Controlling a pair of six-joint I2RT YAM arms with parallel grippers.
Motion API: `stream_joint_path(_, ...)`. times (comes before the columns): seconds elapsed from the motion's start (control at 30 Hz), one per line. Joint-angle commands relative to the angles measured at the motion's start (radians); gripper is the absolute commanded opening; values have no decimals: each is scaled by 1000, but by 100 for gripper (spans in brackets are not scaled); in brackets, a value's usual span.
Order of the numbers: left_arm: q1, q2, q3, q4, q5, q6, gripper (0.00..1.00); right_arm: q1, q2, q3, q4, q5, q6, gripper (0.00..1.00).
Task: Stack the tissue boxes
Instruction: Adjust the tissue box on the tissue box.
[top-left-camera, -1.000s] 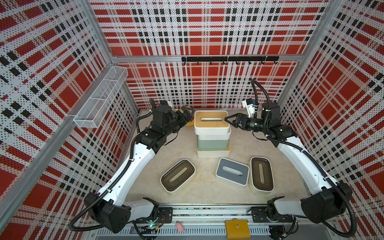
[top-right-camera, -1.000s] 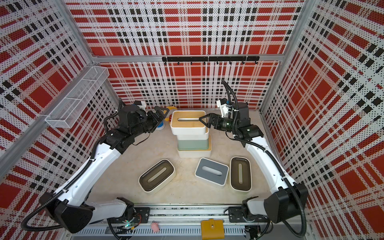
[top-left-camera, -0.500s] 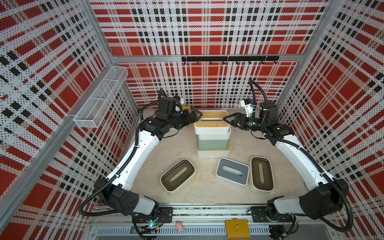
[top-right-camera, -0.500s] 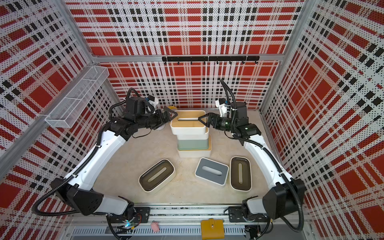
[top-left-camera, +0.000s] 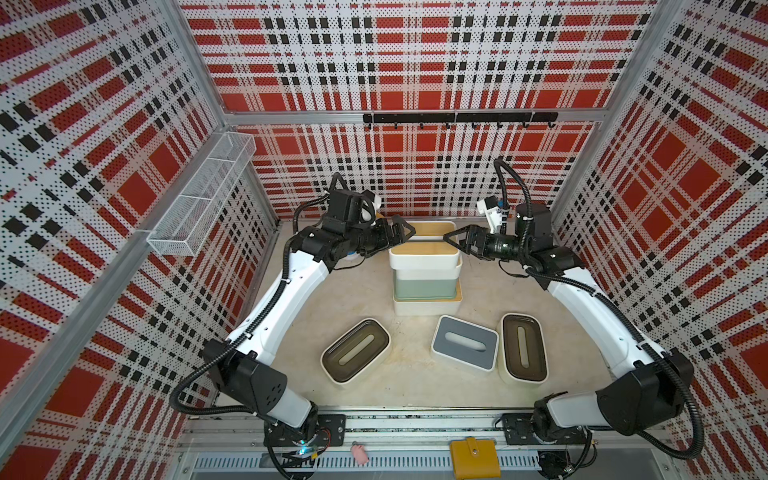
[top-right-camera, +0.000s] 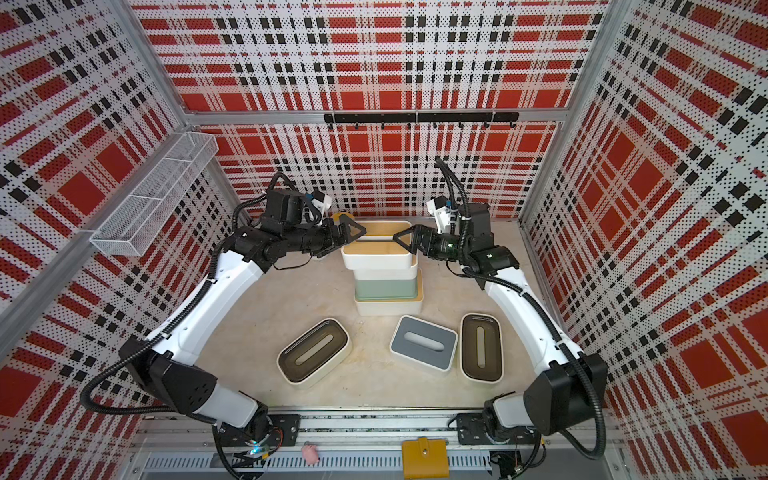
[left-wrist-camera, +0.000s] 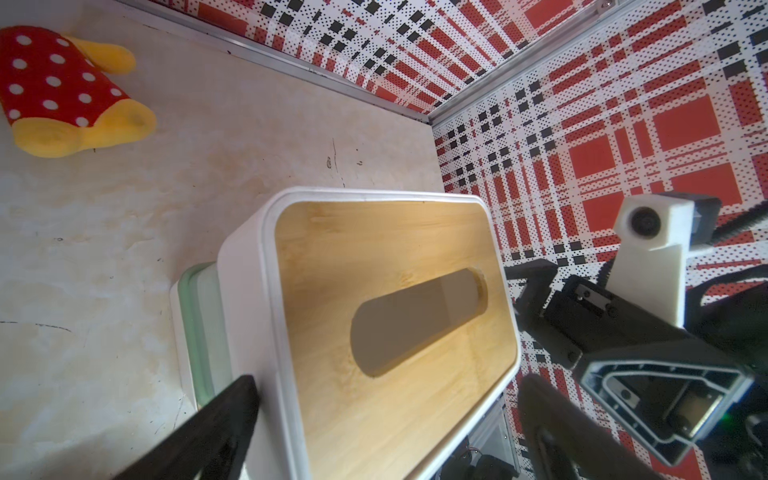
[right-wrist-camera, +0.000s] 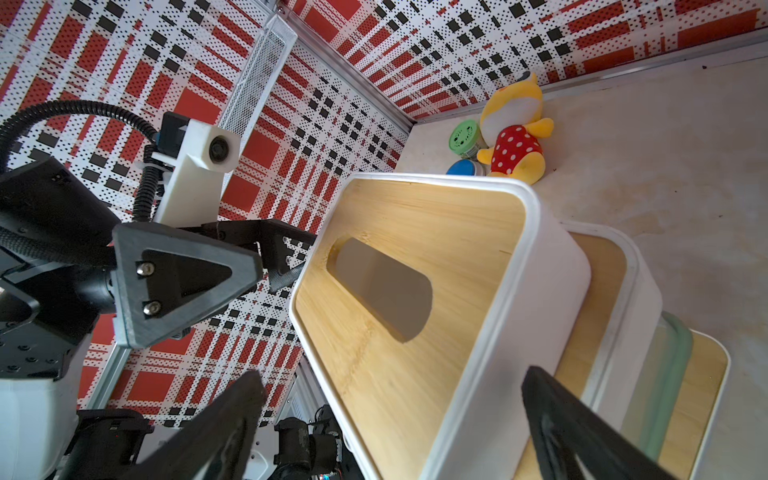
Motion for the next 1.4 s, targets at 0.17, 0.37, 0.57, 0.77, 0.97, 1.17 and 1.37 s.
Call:
stream_joint_path(0.17,-23,16,61,4,7,14,99,8,9,43,40,-14,-7,100)
stream_joint_path(0.37,-34,38,80,4,19,13,99,8,13,47,42,-4,-4,100)
stream_joint_path(0.57,-47,59,104,4,18,14,99,7,10,61,32,16,-9,100)
stream_joint_path(0.77,-57,77,128,6,23,13,99,8,12,74,17,28,-19,100)
stream_joint_path(0.97,-60,81,134,4,24,14,99,7,17,78,17,27,-19,100)
stream_joint_path(1.17,-60,83,130,1,24,13,99,8,10,63,22,33,-18,100)
stream_joint_path(1.37,-60,78,123,1,19,12,99,8,7,47,20,41,-21,100)
